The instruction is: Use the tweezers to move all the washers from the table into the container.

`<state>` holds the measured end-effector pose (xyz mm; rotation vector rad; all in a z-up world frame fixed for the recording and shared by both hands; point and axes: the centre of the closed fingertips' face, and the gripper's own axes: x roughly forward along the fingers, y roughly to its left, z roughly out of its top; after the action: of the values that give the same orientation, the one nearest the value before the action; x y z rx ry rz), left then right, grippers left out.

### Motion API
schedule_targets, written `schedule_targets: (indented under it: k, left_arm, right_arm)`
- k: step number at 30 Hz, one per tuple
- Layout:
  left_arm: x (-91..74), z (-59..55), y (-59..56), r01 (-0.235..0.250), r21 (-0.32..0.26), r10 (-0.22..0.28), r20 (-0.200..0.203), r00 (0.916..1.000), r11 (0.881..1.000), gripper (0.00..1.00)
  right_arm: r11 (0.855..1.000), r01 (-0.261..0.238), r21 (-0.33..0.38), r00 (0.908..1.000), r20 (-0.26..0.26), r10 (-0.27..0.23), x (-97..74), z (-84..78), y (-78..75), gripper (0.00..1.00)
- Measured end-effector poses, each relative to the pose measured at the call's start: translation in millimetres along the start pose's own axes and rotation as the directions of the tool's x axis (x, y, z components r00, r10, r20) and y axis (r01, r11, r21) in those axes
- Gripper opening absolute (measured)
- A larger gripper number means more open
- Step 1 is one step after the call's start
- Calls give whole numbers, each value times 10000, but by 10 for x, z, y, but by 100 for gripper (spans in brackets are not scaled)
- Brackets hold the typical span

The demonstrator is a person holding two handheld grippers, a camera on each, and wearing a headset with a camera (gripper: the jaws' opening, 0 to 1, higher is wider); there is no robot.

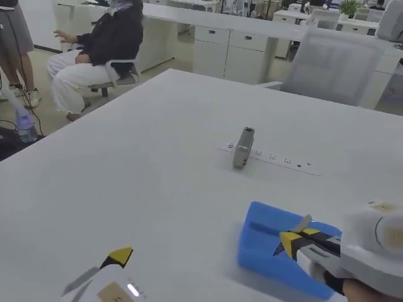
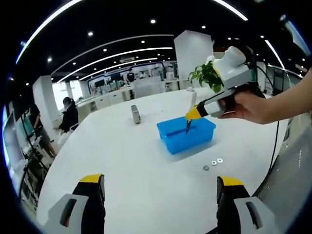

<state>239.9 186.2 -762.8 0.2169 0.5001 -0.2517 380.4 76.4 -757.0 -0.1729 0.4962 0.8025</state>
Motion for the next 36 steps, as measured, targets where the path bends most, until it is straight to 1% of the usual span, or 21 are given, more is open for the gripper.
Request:
schedule_targets:
  k: [4, 5, 7, 9, 11, 12, 14, 18, 19, 21, 23, 25, 29, 31, 33, 36]
  left_arm:
    - [0, 0, 1, -6, 44, 6, 3, 10000, 10000, 98]
    - [-1, 2, 3, -12, 48, 12, 11, 10000, 10000, 97]
    - [-1, 2, 3, 6, 28, -6, 17, 10000, 10000, 97]
    - [1, 1, 8, -12, 49, 12, 18, 10000, 10000, 97]
    - [2, -1, 7, 1, 47, -1, 11, 10000, 10000, 97]
    - [2, 0, 8, -5, 55, 5, 17, 10000, 10000, 97]
    - [4, -3, 13, -17, 58, 17, 3, 10000, 10000, 97]
    - [4, -1, 21, -49, 92, 49, 8, 10000, 9999, 97]
    - [2, 6, 22, -49, 78, 49, 49, 10000, 10000, 97]
    - [5, -1, 22, -37, 40, 37, 10, 10000, 10000, 97]
    - [8, -8, 22, -34, 50, 34, -35, 10000, 10000, 97]
    - [9, -8, 18, -27, 90, 28, -38, 10000, 10000, 96]
    - [11, -18, 18, -28, 105, 29, -90, 10000, 9999, 96]
    - [6, -12, 36, -120, 111, 120, -53, 9999, 9999, 96]
    - [5, -15, 41, -121, 30, 121, -66, 9999, 9999, 96]
    - [6, -22, 39, -126, 62, 127, -105, 9999, 9999, 96]
  right_arm:
    - [9998, 24, -202, 9997, 234, -19, -184, 52, 53, 3]
    - [9999, 5, -171, 9996, 294, 0, -244, 61, 85, 3]
    - [10000, -65, -74, 9995, 325, 67, -306, 53, 127, 3]
    - [9998, -211, -30, 9994, 271, 212, -362, 7, 185, 3]
    - [9994, -338, -40, 9993, 133, 339, -398, -75, 239, 3]
    - [9991, -425, -93, 9991, -13, 425, -411, -140, 283, 3]
    - [9985, -502, -220, 9985, -245, 497, -418, -244, 336, 3]
    - [9974, -713, -128, 9961, -523, 705, -412, -380, 410, 3]
    - [9967, -804, -128, 9947, -648, 794, -401, -436, 430, 3]
    - [9960, -894, -65, 9929, -791, 886, -381, -517, 450, 3]
    - [9950, -999, 27, 9910, -896, 997, -365, -564, 472, 3]
    - [9930, -1177, -18, 9869, -1113, 1168, -329, -639, 508, 3]
    - [9916, -1291, 51, 9837, -1254, 1287, -291, -705, 530, 3]
    - [9913, -1313, 85, 9834, -1252, 1313, -286, -715, 534, 4]
    - [9911, -1325, 135, 9829, -1270, 1331, -274, -728, 537, 4]
    - [9912, -1318, 121, 9824, -1320, 1322, -258, -759, 540, 4]
